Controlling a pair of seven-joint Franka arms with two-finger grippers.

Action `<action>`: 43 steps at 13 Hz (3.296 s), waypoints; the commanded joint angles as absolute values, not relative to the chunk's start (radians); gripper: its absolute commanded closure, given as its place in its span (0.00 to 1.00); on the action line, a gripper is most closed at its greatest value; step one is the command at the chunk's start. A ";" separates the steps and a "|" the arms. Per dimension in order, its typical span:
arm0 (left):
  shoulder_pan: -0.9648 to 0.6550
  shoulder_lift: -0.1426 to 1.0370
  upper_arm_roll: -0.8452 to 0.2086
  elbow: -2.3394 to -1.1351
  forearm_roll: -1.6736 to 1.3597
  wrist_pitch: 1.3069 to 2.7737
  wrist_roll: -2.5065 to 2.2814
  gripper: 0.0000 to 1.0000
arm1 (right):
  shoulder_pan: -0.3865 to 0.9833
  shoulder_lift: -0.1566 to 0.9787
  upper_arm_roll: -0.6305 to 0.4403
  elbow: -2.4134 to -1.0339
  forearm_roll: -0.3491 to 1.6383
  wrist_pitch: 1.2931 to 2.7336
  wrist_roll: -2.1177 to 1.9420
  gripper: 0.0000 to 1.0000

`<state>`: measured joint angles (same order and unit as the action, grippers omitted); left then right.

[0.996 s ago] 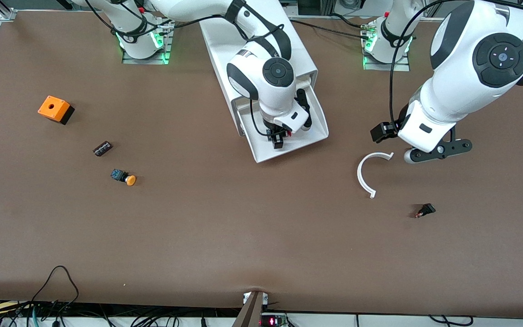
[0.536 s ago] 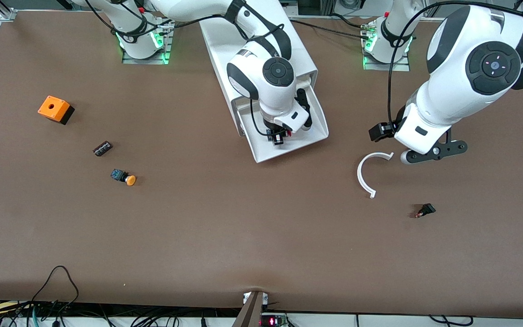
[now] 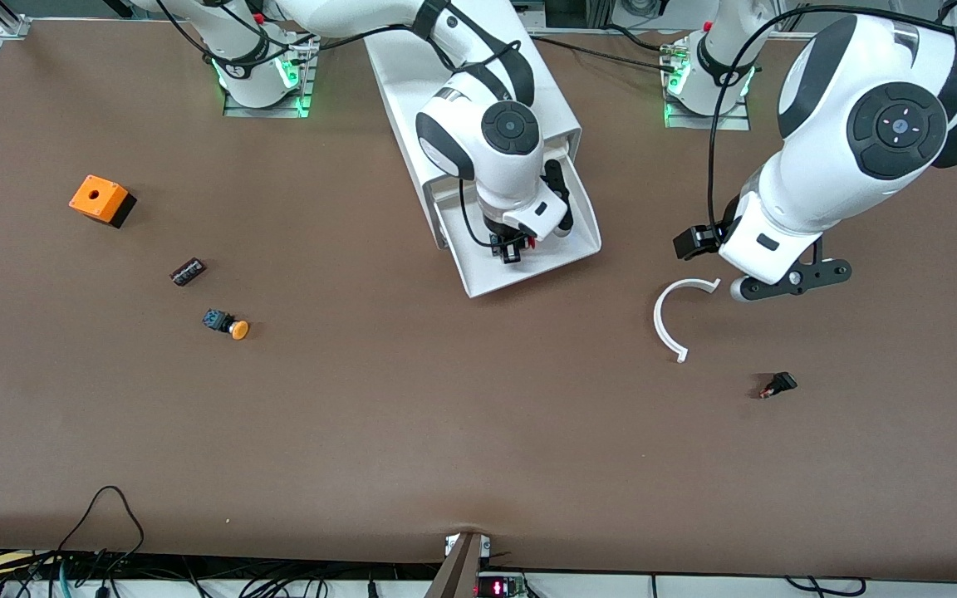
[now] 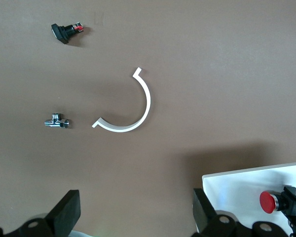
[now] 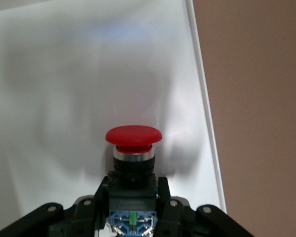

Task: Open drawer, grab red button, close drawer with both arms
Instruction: 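Lift the red button out with the right gripper while the left gripper releases, then push the drawer shut with the left gripper while the right gripper lowers the button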

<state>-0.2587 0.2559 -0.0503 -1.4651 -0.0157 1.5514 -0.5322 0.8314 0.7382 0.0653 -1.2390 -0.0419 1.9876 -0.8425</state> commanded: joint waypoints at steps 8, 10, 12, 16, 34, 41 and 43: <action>-0.268 0.382 -0.063 -1.491 -0.023 1.658 -0.486 0.00 | 0.787 0.600 -0.092 -1.247 -0.029 1.930 -0.792 0.63; -0.281 0.428 -0.078 -1.491 -0.025 1.738 -0.486 0.00 | 0.775 0.600 -0.149 -1.255 -0.029 1.930 -0.788 0.62; -0.284 0.491 -0.106 -1.491 -0.025 1.828 -0.503 0.00 | 0.732 0.600 -0.176 -1.293 -0.026 1.945 -0.787 0.62; -0.362 0.572 -0.129 -1.491 -0.025 1.965 -0.661 0.00 | 0.618 0.606 -0.176 -1.296 -0.026 1.954 -0.781 0.62; -0.437 0.594 -0.201 -1.560 -0.225 1.881 -0.742 0.00 | 0.457 0.568 -0.178 -1.716 0.095 2.252 -0.491 0.64; -0.439 0.595 -0.250 -1.572 -0.275 1.812 -0.758 0.00 | 0.460 0.517 -0.175 -1.890 0.095 2.357 -0.496 0.64; -0.446 0.600 -0.250 -1.577 -0.319 1.812 -0.756 0.00 | 0.460 0.508 -0.172 -1.952 0.101 2.411 -0.489 0.64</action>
<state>-0.4481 0.6164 -0.2469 -1.5534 -0.2703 1.8240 -0.7694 0.4605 0.5526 -0.1815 -1.8593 0.0839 2.3526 -0.5015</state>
